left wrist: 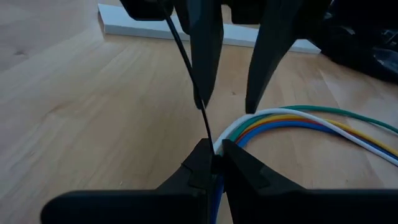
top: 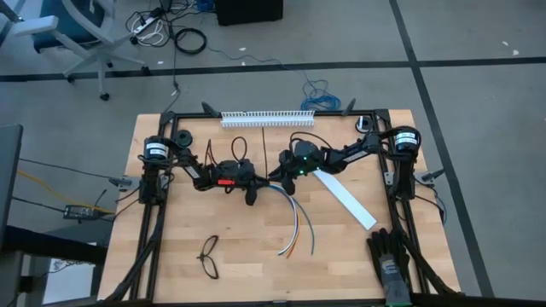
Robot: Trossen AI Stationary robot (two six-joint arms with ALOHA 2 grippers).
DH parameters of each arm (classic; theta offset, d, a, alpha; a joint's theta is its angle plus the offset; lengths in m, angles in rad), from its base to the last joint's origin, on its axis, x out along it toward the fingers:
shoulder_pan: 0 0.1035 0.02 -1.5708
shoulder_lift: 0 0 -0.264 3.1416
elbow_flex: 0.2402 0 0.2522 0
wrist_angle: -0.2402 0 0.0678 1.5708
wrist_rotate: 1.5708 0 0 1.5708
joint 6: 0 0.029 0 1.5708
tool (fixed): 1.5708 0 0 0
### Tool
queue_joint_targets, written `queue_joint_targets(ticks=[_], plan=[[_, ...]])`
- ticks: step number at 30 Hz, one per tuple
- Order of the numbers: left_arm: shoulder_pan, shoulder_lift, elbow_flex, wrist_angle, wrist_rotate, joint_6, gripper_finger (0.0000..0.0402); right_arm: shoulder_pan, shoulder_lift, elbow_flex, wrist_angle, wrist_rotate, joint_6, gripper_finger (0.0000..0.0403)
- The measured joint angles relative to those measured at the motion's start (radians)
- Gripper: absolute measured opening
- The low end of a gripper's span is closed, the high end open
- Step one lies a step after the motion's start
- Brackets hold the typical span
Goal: Ziptie cables
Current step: Wrap the zip tie around the cable wires
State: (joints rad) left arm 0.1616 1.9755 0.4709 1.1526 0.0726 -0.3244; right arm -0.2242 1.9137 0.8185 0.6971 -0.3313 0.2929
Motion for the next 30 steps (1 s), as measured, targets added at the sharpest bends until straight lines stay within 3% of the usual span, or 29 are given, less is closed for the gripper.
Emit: queue_joint_targets(ticks=[15,23,30], plan=[[0.001,0.0,0.047,-0.03,-0.004,0.0,0.0035,0.002,0.0,0.0,0.012,0.05,-0.033,0.0071],[0.001,0.0,0.053,-0.028,0.006,0.0,0.0035,0.001,0.0,0.0,-0.006,0.05,-0.084,0.0006],[0.002,0.0,0.053,-0.026,0.001,0.0,0.0035,0.004,0.0,0.0,0.008,0.14,-0.139,0.0001]])
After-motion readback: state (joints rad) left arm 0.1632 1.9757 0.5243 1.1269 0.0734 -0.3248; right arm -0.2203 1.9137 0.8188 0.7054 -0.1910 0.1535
